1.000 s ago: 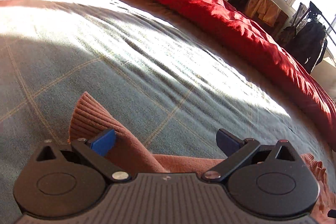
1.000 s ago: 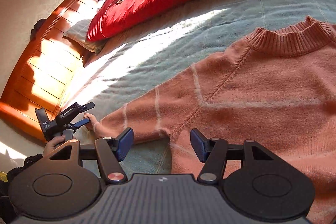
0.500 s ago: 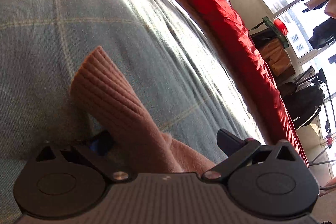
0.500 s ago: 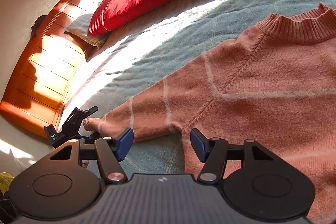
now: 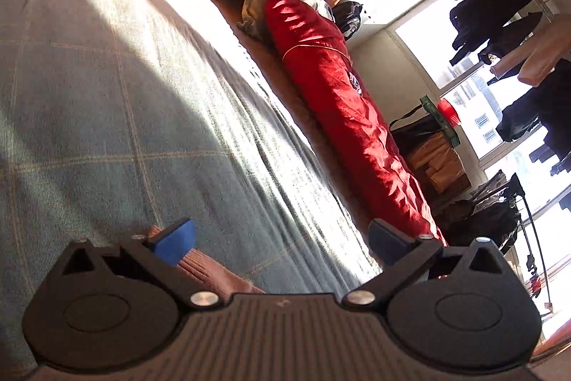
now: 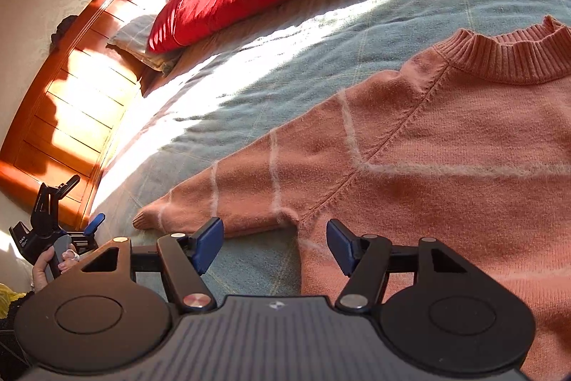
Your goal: Fold clothes
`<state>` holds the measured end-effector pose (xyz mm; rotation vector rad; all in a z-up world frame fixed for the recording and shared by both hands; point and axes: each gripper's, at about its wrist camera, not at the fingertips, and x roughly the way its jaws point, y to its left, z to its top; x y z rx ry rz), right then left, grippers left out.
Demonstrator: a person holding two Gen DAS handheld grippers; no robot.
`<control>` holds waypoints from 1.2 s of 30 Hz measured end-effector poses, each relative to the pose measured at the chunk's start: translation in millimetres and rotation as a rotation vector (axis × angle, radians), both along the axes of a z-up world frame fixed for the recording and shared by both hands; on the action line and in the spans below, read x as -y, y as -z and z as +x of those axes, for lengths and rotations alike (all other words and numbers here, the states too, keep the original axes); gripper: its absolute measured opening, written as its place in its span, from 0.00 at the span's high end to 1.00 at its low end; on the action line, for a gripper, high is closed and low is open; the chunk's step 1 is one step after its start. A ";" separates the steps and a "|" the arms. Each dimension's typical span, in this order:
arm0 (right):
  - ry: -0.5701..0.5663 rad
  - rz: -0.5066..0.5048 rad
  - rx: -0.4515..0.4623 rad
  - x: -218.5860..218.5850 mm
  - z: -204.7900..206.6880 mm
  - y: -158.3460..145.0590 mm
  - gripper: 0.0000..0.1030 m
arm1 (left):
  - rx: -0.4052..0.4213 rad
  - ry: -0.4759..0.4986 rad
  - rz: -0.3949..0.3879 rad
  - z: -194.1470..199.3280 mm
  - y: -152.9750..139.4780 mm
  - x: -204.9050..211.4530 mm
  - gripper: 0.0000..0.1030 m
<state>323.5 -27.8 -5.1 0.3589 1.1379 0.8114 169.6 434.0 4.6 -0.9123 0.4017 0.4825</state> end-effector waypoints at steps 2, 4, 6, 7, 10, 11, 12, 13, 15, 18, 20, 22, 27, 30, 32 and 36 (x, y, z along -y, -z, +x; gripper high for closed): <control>-0.010 0.006 -0.004 -4.4 0.9 1.3 0.34 | -0.070 0.072 0.041 18.4 6.3 6.6 0.01; -0.025 0.005 -0.003 -9.6 0.9 1.8 0.34 | -0.126 0.145 0.067 38.3 16.5 14.5 0.01; -0.041 0.002 0.000 -13.8 0.3 2.0 0.34 | -0.143 0.199 0.051 56.2 34.6 20.8 0.01; -0.046 -0.002 0.001 -15.1 0.2 2.3 0.34 | -0.153 0.227 0.030 65.9 44.7 21.4 0.01; -0.054 -0.016 0.001 -16.4 0.1 4.4 0.34 | -0.216 0.257 0.008 85.8 73.5 18.7 0.01; -0.052 -0.019 -0.002 -15.8 0.5 5.5 0.34 | -0.236 0.241 0.003 90.8 80.5 14.6 0.01; -0.049 -0.023 -0.004 -14.8 0.7 6.6 0.34 | -0.231 0.225 -0.002 93.1 82.6 11.1 0.01; -0.045 -0.025 -0.005 -13.8 1.0 7.2 0.34 | -0.220 0.210 -0.004 93.5 79.6 8.5 0.01; -0.035 -0.022 -0.005 -10.6 1.2 8.0 0.34 | -0.197 0.189 -0.013 87.7 67.0 6.0 0.01; -0.019 -0.018 -0.013 -8.6 1.7 11.5 0.33 | -0.144 0.151 -0.043 60.5 48.8 10.8 0.01; -0.005 -0.012 -0.023 -8.4 1.8 14.0 0.33 | -0.131 0.123 -0.090 40.9 47.3 18.8 0.01; 0.000 0.003 -0.033 -9.1 2.0 15.8 0.33 | -0.119 0.098 -0.158 22.5 52.1 27.8 0.01; -0.013 0.001 -0.043 -15.3 2.5 19.4 0.33 | -0.056 0.026 -0.446 12.0 105.9 38.5 0.01; -0.017 0.001 -0.041 -17.1 2.5 19.6 0.33 | 0.002 -0.008 -0.476 17.7 117.1 38.8 0.01; -0.013 0.004 -0.049 -17.9 3.1 21.3 0.33 | 0.011 -0.021 -0.468 23.4 120.2 38.8 0.01; -0.004 0.018 -0.060 -20.9 4.0 22.6 0.33 | 0.042 -0.067 -0.447 24.0 116.2 35.7 0.01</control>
